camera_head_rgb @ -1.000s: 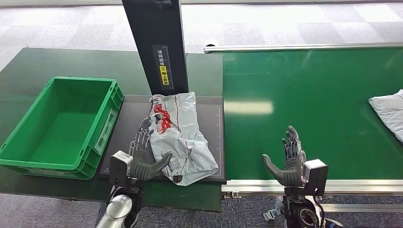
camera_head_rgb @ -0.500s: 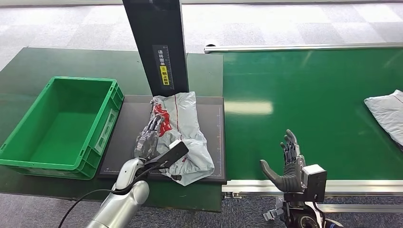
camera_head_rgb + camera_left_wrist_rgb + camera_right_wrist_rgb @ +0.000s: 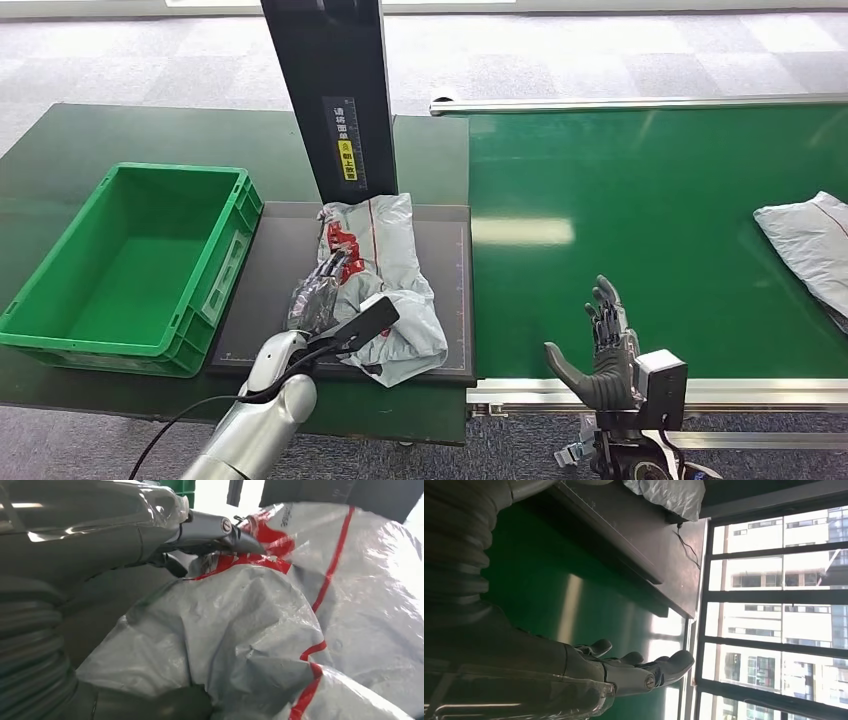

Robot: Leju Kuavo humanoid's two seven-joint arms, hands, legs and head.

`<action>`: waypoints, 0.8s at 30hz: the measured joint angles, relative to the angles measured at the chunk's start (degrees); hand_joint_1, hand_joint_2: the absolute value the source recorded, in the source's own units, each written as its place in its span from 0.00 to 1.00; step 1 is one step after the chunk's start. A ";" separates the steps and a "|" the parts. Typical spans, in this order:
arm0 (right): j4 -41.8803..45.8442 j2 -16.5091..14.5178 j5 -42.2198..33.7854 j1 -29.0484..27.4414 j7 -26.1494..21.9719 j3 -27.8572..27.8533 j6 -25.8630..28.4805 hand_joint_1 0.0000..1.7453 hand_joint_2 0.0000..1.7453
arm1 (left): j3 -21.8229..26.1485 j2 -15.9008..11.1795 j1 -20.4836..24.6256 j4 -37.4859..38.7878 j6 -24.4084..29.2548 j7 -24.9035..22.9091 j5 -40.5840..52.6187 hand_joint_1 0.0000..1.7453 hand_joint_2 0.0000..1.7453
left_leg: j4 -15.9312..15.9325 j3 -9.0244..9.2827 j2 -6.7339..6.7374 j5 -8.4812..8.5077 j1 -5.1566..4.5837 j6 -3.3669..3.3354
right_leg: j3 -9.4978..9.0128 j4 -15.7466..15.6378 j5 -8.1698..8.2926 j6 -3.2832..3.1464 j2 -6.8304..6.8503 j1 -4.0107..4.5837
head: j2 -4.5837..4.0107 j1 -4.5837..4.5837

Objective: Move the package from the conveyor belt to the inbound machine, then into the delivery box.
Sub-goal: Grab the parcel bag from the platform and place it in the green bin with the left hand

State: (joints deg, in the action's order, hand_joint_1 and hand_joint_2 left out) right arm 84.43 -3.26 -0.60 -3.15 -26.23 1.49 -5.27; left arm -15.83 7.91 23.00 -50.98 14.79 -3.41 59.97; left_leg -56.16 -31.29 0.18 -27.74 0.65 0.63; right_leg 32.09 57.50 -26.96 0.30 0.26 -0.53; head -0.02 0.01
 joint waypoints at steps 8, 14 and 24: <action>1.00 -0.48 0.92 -0.88 0.23 0.00 -0.07 0.00 1.00 | 2.39 -0.10 -3.35 -1.19 8.29 2.23 2.77 1.00 1.00 | 0.00 -0.03 0.06 0.00 0.01 0.00 | 0.07 0.00 -0.01 0.00 -0.03 0.01 | 0.00 -0.01; 1.03 -0.76 1.31 -0.85 0.29 -0.03 -0.21 0.00 1.00 | 3.56 -0.15 -4.40 -2.36 9.39 3.08 3.11 1.00 1.00 | 0.00 -0.06 0.05 0.00 0.00 0.00 | 0.09 0.00 -0.01 0.00 -0.03 0.00 | 0.00 0.01; 1.03 -1.18 1.34 -0.81 0.17 -0.27 -0.45 0.00 1.00 | 7.46 2.70 -9.54 -15.27 24.60 27.73 -1.67 1.00 1.00 | -0.01 -0.26 0.06 -0.01 0.00 0.00 | 0.30 0.00 -0.01 0.00 -0.03 0.00 | -0.01 0.01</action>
State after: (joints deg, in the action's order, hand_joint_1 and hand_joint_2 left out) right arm 85.46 -4.44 0.74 -3.96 -26.06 1.22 -5.72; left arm -8.37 10.61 13.47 -66.24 39.39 24.31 58.30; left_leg -56.17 -31.55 0.23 -27.75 0.65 0.63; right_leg 32.39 57.50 -26.97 0.30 0.22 -0.53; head -0.02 0.01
